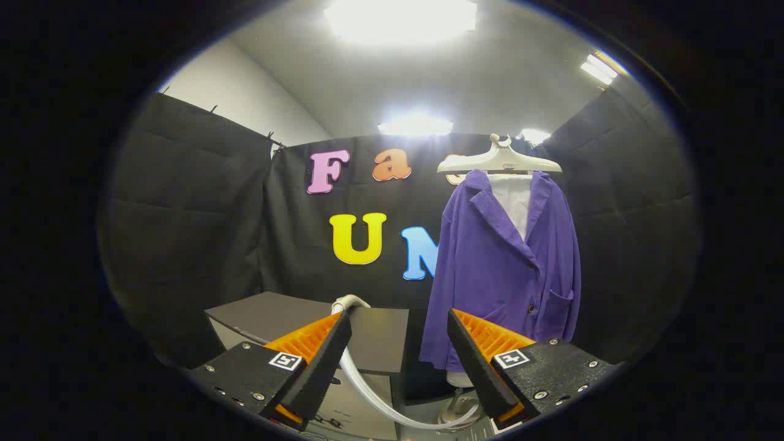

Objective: Iron the clothes twice with a garment steamer, once on the left side and once on the right side.

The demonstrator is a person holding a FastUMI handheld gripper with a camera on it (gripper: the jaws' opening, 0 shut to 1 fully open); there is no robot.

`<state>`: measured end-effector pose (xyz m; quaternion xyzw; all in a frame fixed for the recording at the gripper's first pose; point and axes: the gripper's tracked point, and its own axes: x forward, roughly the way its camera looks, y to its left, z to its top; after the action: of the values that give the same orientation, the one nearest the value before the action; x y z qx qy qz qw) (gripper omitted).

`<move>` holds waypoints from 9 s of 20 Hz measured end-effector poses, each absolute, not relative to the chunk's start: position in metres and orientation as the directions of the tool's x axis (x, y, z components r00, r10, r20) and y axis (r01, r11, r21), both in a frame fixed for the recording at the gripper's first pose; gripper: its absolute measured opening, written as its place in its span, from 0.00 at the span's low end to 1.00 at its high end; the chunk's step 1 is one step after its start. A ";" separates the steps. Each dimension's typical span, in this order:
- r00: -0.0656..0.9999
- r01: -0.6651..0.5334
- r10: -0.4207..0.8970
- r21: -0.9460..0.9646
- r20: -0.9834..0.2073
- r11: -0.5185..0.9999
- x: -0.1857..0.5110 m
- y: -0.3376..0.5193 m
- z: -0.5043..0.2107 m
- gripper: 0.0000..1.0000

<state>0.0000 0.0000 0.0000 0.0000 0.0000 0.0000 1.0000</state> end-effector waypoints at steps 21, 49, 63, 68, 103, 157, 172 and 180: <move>0.994 -0.106 0.106 -0.020 -0.013 0.994 -0.045 -0.012 -0.015 0.97; 0.973 0.100 -0.044 0.240 -0.227 0.966 0.250 0.075 -0.006 0.96; 0.647 0.262 0.029 0.257 -0.762 0.930 0.375 0.128 -0.170 0.94; 0.586 0.276 0.002 0.202 -0.811 0.940 0.378 0.125 -0.193 0.84; 0.933 0.144 -0.072 0.185 -0.352 0.972 0.230 0.066 -0.059 0.37; 0.924 0.381 -0.370 0.171 -0.097 0.909 0.171 -0.188 -0.001 0.37; 0.894 0.422 -0.373 0.187 -0.248 0.887 0.150 -0.186 -0.104 0.37; 0.866 0.442 -0.366 0.179 -0.342 0.879 0.135 -0.178 -0.158 0.37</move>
<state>0.1354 -0.1784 -0.1576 0.1267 0.1507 -0.2109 0.9575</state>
